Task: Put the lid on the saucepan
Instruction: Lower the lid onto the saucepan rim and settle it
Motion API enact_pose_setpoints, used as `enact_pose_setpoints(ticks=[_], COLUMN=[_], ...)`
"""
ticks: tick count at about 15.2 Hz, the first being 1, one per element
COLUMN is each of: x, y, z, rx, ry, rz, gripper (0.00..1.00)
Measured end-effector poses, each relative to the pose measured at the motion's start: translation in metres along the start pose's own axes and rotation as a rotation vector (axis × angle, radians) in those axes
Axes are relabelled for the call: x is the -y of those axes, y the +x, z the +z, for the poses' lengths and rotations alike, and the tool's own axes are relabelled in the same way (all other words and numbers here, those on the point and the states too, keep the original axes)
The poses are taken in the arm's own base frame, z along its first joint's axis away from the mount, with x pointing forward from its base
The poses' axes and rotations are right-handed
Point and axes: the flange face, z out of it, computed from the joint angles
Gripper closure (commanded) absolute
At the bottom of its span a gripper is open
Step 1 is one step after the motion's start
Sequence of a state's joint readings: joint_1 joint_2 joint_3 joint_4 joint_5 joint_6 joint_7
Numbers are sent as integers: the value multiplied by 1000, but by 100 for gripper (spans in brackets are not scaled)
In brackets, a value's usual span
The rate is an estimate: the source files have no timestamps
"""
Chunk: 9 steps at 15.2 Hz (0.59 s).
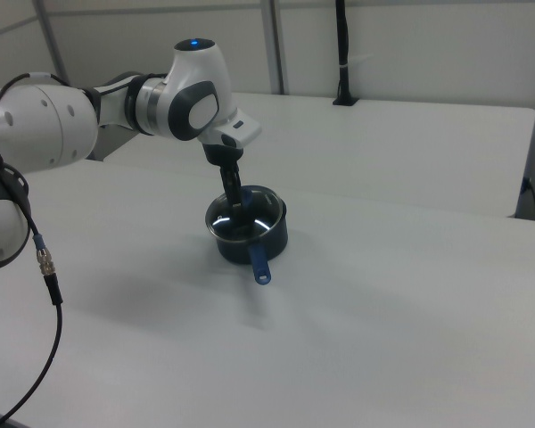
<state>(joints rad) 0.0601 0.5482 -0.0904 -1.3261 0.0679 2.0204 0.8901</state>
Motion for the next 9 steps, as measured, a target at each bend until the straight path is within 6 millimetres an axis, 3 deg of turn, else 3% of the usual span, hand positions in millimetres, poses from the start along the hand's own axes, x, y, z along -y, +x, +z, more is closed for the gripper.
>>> enact_pose_setpoints(ticks=[9], x=[2], y=[1], z=[-2], rx=[-12], ry=[16], rz=[16], gripper=[53])
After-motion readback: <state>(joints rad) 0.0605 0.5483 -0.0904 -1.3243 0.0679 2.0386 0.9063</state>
